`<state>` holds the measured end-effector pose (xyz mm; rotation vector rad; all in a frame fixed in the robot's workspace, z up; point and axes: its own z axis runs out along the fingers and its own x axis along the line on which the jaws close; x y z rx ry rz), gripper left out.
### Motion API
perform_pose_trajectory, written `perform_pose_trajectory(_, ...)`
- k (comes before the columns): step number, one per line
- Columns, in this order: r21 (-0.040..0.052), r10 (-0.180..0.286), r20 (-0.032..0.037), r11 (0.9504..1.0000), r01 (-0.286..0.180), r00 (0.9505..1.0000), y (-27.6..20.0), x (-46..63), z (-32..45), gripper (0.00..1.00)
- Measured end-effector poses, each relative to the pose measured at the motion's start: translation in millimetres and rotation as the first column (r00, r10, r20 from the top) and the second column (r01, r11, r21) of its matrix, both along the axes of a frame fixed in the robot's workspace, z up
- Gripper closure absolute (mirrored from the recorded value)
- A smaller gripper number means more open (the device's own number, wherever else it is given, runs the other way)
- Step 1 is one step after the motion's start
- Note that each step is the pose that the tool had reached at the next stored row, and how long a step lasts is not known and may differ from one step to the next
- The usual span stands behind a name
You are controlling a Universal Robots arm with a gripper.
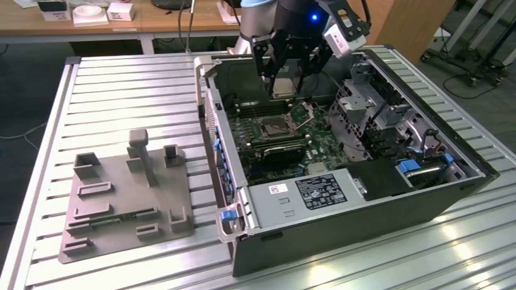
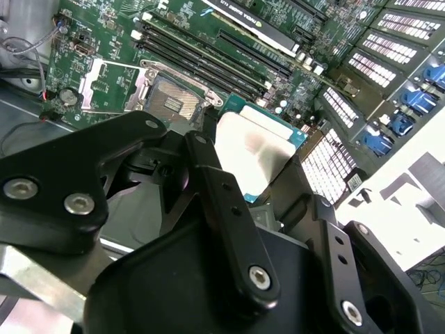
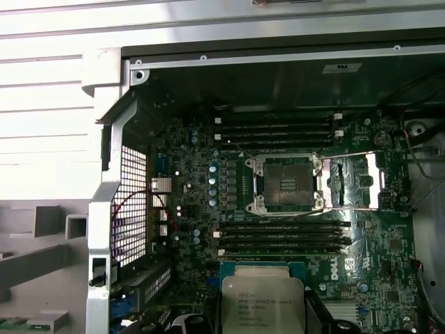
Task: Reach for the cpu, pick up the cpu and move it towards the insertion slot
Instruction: 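Pick up the cpu and move it towards the insertion slot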
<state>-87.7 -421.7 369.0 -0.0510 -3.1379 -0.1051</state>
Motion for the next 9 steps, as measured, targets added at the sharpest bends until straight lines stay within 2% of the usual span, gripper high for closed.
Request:
perform_pose_trajectory(4,0.0001,0.0,0.0001,1.0,0.0,1.0,0.7,0.1,-0.1,0.45)
perform_pose_trajectory(9,0.0,0.0,0.0,1.0,0.0,1.0,5.7,1.9,-0.3,0.45)
